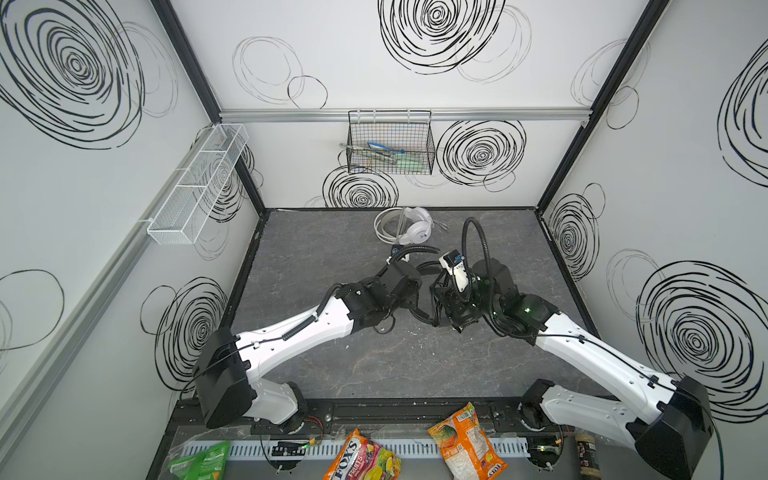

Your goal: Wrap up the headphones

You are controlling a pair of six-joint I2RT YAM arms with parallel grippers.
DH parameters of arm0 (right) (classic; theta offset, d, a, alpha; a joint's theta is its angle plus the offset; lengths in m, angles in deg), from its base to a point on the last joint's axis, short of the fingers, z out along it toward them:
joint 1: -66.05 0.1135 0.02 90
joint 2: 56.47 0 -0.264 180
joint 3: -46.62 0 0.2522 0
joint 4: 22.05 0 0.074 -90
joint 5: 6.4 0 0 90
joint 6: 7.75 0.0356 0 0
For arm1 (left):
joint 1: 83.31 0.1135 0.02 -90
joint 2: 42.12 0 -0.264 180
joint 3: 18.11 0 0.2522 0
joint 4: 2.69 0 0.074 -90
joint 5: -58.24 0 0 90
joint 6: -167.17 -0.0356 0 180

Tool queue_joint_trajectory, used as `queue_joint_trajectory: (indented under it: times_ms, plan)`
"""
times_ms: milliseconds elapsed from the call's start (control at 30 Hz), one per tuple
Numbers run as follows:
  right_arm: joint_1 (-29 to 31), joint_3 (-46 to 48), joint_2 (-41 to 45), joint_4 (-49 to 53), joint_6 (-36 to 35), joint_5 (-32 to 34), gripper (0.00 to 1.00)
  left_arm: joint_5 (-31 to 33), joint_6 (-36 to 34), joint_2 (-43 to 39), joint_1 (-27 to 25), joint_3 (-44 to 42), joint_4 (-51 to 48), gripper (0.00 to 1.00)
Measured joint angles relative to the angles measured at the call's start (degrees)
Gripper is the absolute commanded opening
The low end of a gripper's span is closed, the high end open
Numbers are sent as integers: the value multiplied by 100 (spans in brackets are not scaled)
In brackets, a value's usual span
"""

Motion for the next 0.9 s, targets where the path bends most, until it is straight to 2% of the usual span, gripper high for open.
queue_joint_trajectory:
  times_ms: [400,567,900]
  plan:
    - [2,-151,-149,140,175,-33,79,44,-4,2,33,0,-50,0]
    - [4,-181,-146,247,151,-22,86,33,-11,11,33,2,-42,0]
    - [4,-190,-44,426,129,-22,86,-79,-70,42,81,-2,9,0]
